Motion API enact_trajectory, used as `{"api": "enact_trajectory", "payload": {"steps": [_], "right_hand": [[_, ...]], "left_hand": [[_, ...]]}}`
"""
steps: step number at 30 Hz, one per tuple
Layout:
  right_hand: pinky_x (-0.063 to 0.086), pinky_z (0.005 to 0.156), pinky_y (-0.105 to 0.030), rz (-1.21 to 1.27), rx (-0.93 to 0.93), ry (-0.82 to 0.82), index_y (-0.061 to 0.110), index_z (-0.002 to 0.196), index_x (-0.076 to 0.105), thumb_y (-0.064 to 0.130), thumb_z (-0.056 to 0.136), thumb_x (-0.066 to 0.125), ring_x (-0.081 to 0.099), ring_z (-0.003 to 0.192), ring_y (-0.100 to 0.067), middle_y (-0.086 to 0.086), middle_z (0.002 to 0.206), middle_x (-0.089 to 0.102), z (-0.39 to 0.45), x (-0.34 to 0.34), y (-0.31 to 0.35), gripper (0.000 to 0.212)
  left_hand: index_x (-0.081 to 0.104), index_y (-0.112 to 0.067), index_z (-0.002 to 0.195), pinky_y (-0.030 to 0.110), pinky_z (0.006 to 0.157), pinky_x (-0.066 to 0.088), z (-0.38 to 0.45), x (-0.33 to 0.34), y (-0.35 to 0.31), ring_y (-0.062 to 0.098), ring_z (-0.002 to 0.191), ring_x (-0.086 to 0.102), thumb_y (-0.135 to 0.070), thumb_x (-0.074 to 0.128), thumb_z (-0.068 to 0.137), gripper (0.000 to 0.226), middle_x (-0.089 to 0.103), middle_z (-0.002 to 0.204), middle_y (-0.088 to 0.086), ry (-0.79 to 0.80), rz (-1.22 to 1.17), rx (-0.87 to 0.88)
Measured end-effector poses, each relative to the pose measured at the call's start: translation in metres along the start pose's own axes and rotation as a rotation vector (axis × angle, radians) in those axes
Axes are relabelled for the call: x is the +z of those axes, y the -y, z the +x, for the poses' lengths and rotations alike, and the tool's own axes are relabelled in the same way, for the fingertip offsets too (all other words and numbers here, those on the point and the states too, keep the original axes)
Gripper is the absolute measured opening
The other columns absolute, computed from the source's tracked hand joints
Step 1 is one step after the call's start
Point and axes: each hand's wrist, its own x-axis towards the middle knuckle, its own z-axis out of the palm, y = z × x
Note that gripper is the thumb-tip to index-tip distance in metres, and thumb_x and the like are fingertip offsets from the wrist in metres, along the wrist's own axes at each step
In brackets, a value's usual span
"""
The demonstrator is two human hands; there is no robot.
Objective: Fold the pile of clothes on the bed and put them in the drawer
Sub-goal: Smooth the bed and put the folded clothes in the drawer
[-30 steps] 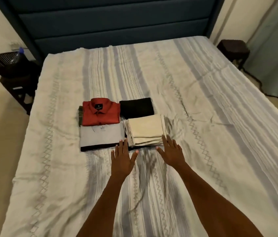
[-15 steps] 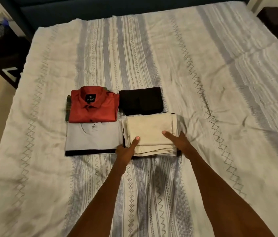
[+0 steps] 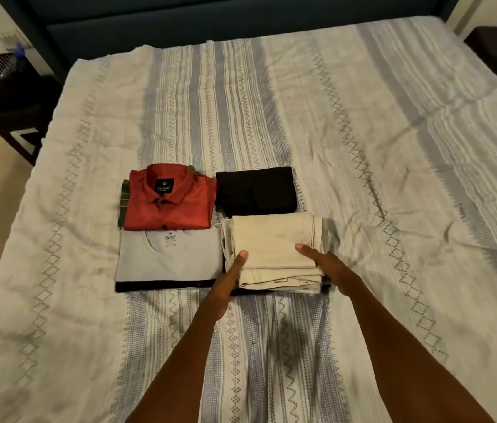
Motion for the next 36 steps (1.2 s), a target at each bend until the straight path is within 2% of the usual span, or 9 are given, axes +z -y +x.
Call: {"api": "enact_trajectory", "payload": {"steps": [4,12,15,17,21,26,29,34,36], "right_hand": [[0.054,0.097,-0.041,0.07,-0.021,0.027,0.023,0.128,0.066,0.058,0.077,0.078,0.072,0.103,-0.019,0.001,0.111,0.076,-0.017,0.001,-0.003,0.063],[0.05,0.069,-0.021,0.151,0.075,-0.103,0.027,0.128,0.058,0.047,0.081,0.079,0.067,0.096,-0.007,0.009,0.108,0.072,-0.115,0.02,-0.077,0.055],[0.053,0.085,-0.03,0.126,0.126,-0.103,0.03,0.135,0.053,0.067,0.06,0.086,0.067,0.106,-0.011,0.008,0.118,0.071,-0.144,0.022,-0.121,0.09],[0.052,0.088,-0.034,0.111,0.134,-0.067,0.035,0.139,0.047,0.071,0.054,0.086,0.065,0.111,-0.013,0.009,0.125,0.068,-0.158,0.025,-0.14,0.1],[0.053,0.098,-0.044,0.114,0.12,-0.052,0.039,0.145,0.04,0.075,0.06,0.081,0.063,0.118,-0.017,0.01,0.132,0.065,-0.159,0.029,-0.149,0.101],[0.055,0.078,-0.021,0.26,-0.012,-0.127,0.035,0.141,0.046,0.043,0.084,0.076,0.065,0.111,-0.007,0.011,0.127,0.066,-0.152,0.04,-0.143,0.065],[0.057,0.079,-0.025,0.273,0.005,-0.135,0.028,0.144,0.048,0.039,0.084,0.076,0.069,0.109,-0.011,0.006,0.125,0.069,-0.15,0.036,-0.145,0.067],[0.051,0.045,-0.022,0.338,0.16,0.005,0.008,0.122,0.065,0.033,0.095,0.067,0.072,0.064,-0.016,-0.012,0.097,0.076,-0.16,0.019,-0.126,0.037],[0.038,0.038,-0.022,0.29,0.183,0.034,0.004,0.113,0.072,0.048,0.085,0.074,0.062,0.048,-0.016,-0.012,0.085,0.075,-0.173,0.018,-0.12,0.052]], "left_hand": [[0.057,-0.035,0.136,0.036,0.084,0.046,-0.013,0.003,-0.006,0.014,0.115,0.058,-0.076,0.072,0.067,0.081,0.067,0.125,-0.01,-0.009,0.014,-0.016],[0.057,-0.024,0.137,0.048,0.107,0.046,-0.081,-0.013,0.067,0.023,0.119,0.064,-0.06,0.08,0.072,0.078,0.068,0.128,0.002,0.16,0.049,-0.099],[0.056,-0.022,0.137,0.058,0.101,0.048,-0.112,-0.024,0.092,0.036,0.119,0.062,-0.049,0.076,0.084,0.063,0.066,0.13,0.011,0.225,0.057,-0.231],[0.056,-0.023,0.134,0.051,0.1,0.051,-0.124,-0.029,0.099,0.031,0.119,0.064,-0.038,0.064,0.095,0.043,0.066,0.13,0.008,0.323,0.075,-0.251],[0.05,-0.024,0.14,0.047,0.099,0.053,-0.116,-0.031,0.097,0.022,0.115,0.066,-0.056,0.076,0.08,0.073,0.069,0.126,0.0,0.257,0.118,-0.104],[0.058,-0.023,0.13,0.041,0.095,0.055,-0.095,-0.017,0.094,0.019,0.108,0.069,-0.049,0.09,0.064,0.078,0.072,0.118,0.0,0.165,0.026,-0.114],[0.056,-0.021,0.134,0.044,0.094,0.056,-0.08,-0.013,0.1,0.021,0.107,0.07,-0.053,0.093,0.056,0.093,0.071,0.12,0.002,0.119,-0.006,-0.157],[0.062,-0.019,0.131,0.051,0.101,0.051,-0.092,-0.002,0.099,0.028,0.11,0.068,-0.042,0.077,0.082,0.057,0.071,0.12,0.009,0.193,-0.057,-0.193],[0.062,-0.019,0.132,0.049,0.099,0.052,-0.107,-0.001,0.097,0.027,0.11,0.069,-0.042,0.079,0.08,0.059,0.071,0.12,0.009,0.164,-0.049,-0.17]]}}
